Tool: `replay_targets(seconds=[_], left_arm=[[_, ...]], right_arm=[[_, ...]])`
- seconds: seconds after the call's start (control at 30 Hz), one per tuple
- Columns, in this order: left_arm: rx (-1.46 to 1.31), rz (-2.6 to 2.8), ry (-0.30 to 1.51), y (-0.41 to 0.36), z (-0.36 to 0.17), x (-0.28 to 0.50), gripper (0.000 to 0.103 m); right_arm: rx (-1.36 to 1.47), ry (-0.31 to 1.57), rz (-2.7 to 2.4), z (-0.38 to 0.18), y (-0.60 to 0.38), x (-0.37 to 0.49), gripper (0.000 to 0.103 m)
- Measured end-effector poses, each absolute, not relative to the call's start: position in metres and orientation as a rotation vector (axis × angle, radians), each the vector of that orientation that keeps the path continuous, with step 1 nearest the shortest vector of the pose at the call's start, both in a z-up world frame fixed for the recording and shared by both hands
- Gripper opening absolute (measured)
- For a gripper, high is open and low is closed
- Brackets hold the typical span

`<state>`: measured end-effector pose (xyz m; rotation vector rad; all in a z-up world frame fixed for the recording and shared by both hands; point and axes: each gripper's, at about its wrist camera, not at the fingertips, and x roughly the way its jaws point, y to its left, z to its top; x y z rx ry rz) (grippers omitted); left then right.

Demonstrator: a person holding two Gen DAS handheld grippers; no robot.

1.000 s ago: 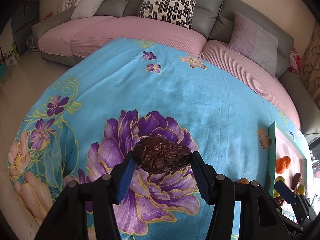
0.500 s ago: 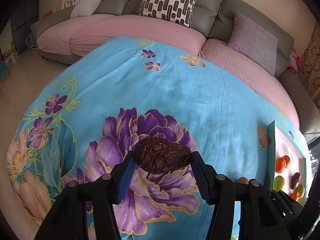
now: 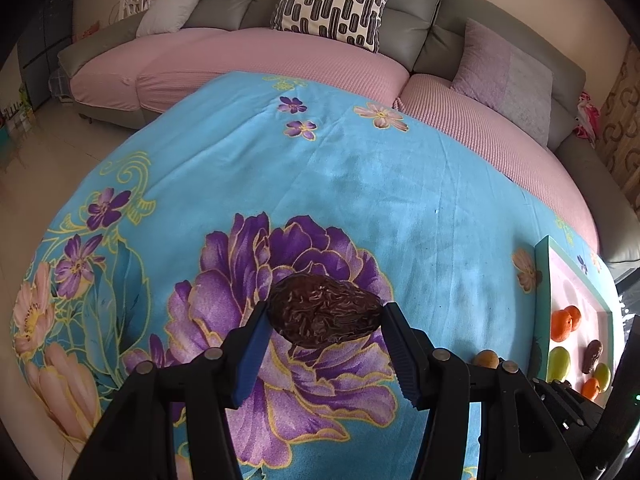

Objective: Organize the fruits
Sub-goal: 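Lift the date with the left tool while the right tool grasps the brown nut, then carry the date with the left tool while the right tool carries the nut over the tray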

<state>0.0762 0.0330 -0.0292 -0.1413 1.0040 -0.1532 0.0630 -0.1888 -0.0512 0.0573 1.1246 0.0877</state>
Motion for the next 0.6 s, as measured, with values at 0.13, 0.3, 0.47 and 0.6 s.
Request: replay_targets(seconds=[0.13,0.3,0.47,0.6], left_arm=[[-0.142,-0.154,1.006,0.033,-0.03,0.076,0.059],[-0.137,-0.155,1.003,0.032,-0.029,0.075,0.059],[-0.128,-0.157,0.999,0.031,-0.027,0.074,0.059],[-0.119,-0.165,0.996,0.027,-0.026,0.073,0.059]], right_arm=[[0.066,1.11,0.09,-0.047,-0.189,0.062,0.024],[0.073,1.088,0.088,-0.04,-0.191,0.06,0.024],[0.09,1.042,0.053,-0.027,-0.201,0.056,0.024],[0.104,1.02,0.022,-0.019,-0.209,0.056,0.024]])
